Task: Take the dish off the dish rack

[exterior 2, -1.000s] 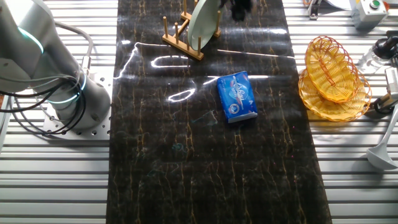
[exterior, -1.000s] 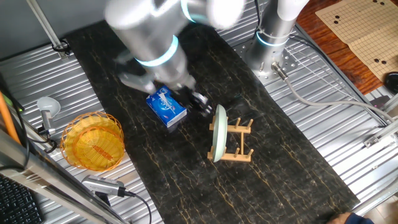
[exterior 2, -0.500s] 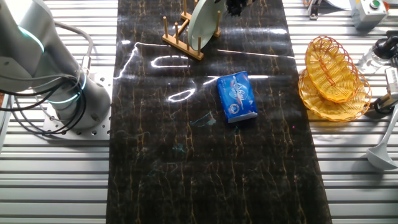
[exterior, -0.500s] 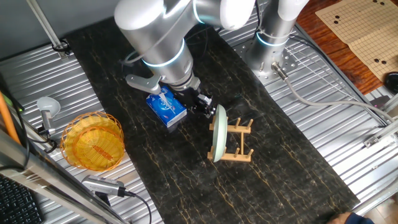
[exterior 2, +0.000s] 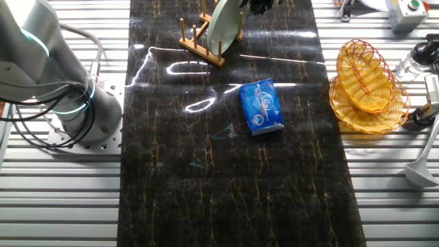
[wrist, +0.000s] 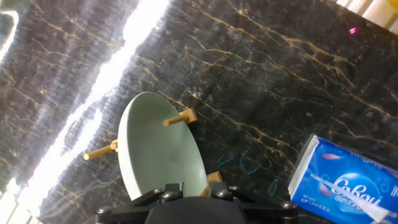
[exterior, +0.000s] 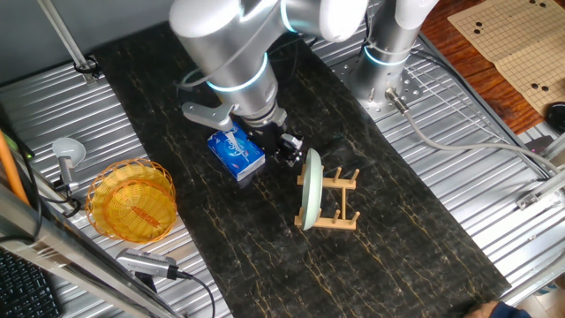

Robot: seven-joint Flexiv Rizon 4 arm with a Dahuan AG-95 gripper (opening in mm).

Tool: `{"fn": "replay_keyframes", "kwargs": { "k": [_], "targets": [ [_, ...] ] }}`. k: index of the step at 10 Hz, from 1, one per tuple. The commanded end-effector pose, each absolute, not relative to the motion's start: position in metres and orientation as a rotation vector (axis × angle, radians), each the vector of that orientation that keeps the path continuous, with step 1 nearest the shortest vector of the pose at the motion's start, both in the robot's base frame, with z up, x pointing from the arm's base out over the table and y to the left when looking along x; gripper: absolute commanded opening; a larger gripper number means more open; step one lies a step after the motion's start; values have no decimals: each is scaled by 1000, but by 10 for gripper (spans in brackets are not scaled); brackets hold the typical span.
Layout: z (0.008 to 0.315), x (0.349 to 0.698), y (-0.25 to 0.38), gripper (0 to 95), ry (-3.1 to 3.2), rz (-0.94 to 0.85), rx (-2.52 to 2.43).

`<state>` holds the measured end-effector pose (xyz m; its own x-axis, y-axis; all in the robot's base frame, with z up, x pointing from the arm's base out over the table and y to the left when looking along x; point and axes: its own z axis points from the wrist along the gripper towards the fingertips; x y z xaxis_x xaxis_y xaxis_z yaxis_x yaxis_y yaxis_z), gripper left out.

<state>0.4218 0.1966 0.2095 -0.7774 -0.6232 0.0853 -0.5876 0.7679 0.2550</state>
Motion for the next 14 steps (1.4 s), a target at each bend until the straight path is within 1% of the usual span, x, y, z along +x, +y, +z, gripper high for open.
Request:
{"fn": "replay_keyframes", "kwargs": {
  "k": [1,6,8,12,14],
  "targets": [
    [209,424,198,380,-2674,-377,1225],
    [209,424,198,380,-2651,-452,1245],
    [216,421,208,380,-2635,-451,1235],
    [226,395,243,380,-2644,-443,1196],
    [218,383,253,380,-2641,-454,1222]
  ]
}}
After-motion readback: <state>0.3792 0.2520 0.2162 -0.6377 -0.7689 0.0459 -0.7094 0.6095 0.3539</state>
